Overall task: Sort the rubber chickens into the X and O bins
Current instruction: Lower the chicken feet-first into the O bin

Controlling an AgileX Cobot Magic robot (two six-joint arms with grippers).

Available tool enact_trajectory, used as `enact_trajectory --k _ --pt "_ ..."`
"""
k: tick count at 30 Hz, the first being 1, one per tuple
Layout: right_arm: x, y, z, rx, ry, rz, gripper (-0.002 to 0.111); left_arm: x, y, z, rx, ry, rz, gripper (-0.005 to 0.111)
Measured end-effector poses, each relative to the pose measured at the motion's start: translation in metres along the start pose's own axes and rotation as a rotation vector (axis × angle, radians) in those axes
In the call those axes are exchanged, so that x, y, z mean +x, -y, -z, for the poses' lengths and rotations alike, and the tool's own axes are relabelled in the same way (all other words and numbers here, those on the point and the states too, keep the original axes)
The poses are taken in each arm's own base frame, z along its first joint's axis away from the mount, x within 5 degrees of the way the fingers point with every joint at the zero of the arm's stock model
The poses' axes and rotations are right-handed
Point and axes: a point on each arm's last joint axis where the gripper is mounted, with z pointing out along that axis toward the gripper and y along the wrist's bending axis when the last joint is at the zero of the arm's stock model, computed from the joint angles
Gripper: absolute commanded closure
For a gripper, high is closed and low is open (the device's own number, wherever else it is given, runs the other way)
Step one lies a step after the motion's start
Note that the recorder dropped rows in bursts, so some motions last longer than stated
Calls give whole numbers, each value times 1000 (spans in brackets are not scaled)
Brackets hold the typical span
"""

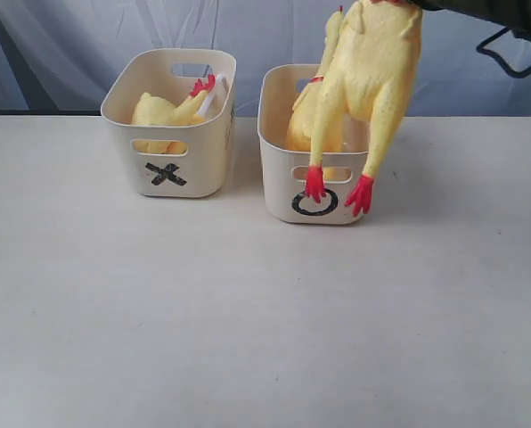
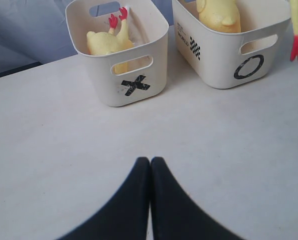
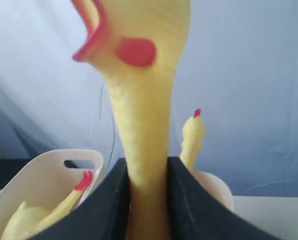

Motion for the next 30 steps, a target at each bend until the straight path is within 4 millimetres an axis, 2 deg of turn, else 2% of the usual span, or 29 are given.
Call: enact_trajectory --k 3,8,11,13,18,21,30 --pt "-10 18 -1 82 86 -72 109 0 0 0 0 0 0 107" --pt "-23 21 1 88 225 -128 109 0 0 0 0 0 0 107" --pt "-23 21 2 71 307 -110 109 0 0 0 0 0 0 107" --pt "-18 23 1 72 354 -98 109 0 0 0 0 0 0 107" --pt "12 30 -6 77 427 -19 109 0 0 0 0 0 0 107" --pt "22 31 -13 56 446 -41 109 0 0 0 0 0 0 107" --pt "28 31 -19 25 508 -100 109 0 0 0 0 0 0 107"
